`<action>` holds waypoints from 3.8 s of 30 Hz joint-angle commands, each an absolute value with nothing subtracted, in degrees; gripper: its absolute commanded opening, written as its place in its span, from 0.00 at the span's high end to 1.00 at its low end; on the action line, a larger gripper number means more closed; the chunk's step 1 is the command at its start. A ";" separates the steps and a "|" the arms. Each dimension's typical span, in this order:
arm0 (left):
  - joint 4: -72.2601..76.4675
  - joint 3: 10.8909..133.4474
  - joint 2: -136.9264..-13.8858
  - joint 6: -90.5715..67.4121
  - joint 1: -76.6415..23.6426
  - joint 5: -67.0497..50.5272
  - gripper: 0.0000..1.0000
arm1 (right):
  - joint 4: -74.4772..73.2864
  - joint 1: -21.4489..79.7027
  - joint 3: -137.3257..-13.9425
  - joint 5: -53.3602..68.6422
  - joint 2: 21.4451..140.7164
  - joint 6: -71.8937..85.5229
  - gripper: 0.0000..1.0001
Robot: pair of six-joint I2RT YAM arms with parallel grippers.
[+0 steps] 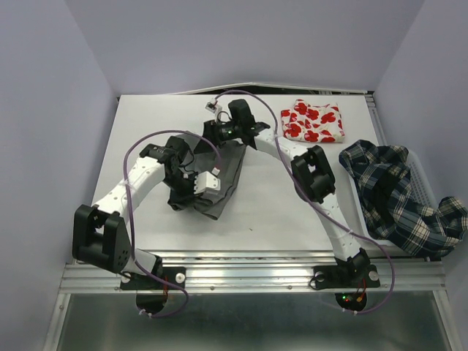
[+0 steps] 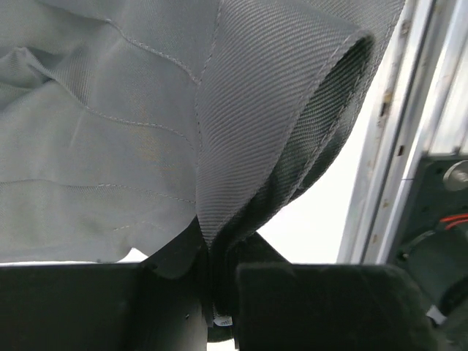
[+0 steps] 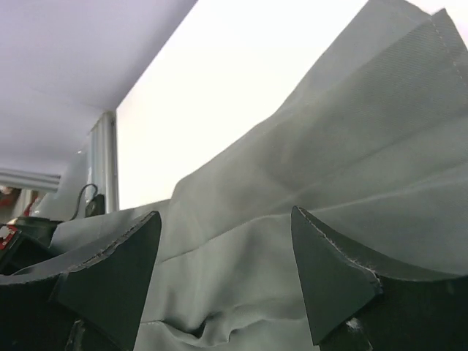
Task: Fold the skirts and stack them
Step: Fold the skirt
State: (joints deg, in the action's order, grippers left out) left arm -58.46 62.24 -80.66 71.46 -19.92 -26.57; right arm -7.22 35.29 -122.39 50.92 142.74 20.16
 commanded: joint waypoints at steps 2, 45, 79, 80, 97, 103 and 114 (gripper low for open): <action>-64.25 68.37 -81.12 66.19 -20.39 -32.25 1.00 | 7.02 36.12 -115.25 58.26 144.05 29.61 0.24; -64.51 67.32 -77.96 63.02 -21.71 -32.61 1.00 | 0.18 34.80 -123.49 47.73 147.03 20.83 0.38; -33.66 76.30 -102.48 62.93 -12.83 -21.71 0.62 | 9.33 34.80 -108.36 58.47 147.75 26.65 0.55; -33.58 76.12 -102.39 62.84 -12.83 -21.62 0.59 | 6.10 34.11 -108.89 56.88 147.48 25.06 0.53; -41.74 95.00 -99.84 51.51 -7.12 -30.31 0.13 | -5.89 23.20 -113.82 35.33 132.90 14.42 0.21; -43.77 96.95 -99.40 45.98 -4.75 -35.94 0.01 | -7.20 21.80 -110.83 38.14 127.01 10.20 0.20; -29.20 82.55 -101.07 30.78 -4.22 -39.21 0.24 | -16.59 23.90 -109.34 46.59 126.03 7.05 0.22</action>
